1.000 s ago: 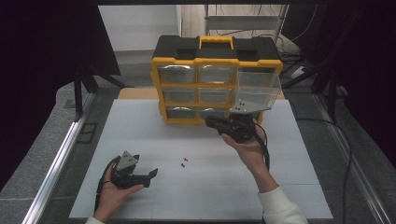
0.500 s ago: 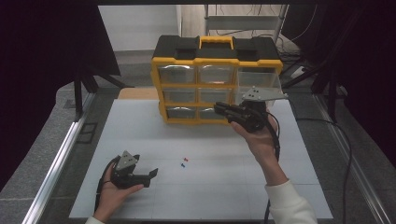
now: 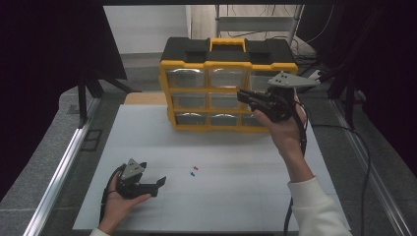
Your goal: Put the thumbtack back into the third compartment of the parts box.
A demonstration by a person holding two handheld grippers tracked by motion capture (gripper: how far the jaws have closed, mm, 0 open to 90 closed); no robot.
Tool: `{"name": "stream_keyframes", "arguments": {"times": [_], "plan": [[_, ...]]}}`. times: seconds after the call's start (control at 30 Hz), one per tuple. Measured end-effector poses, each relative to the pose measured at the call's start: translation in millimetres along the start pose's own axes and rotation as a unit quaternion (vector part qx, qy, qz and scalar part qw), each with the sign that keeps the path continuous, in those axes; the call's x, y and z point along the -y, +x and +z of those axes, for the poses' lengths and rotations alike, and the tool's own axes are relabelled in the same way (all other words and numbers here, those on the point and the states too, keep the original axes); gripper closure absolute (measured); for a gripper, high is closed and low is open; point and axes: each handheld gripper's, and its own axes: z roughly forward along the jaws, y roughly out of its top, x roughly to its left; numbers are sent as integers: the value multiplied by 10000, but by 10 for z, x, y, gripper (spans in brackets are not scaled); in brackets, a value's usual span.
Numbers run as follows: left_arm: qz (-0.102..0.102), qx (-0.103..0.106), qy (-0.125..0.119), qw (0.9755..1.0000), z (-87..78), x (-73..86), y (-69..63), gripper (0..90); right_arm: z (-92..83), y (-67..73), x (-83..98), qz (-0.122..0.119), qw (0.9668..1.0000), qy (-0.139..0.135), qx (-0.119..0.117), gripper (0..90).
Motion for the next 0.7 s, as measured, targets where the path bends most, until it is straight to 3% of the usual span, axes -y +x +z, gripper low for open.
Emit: {"name": "stream_keyframes", "arguments": {"times": [0.5,0.63,0.7], "plan": [[2,15,-28,10000,-5,-2,-3,98,-89,-354,-142,161,9976,0,667,822],[13,16,-19,10000,1,-1,-6,98,-95,-524,-165,210,9941,100,1059,819],[17,18,-12,10000,2,-1,-6,99,-89,-542,-164,232,9935,100,1107,818]]}}
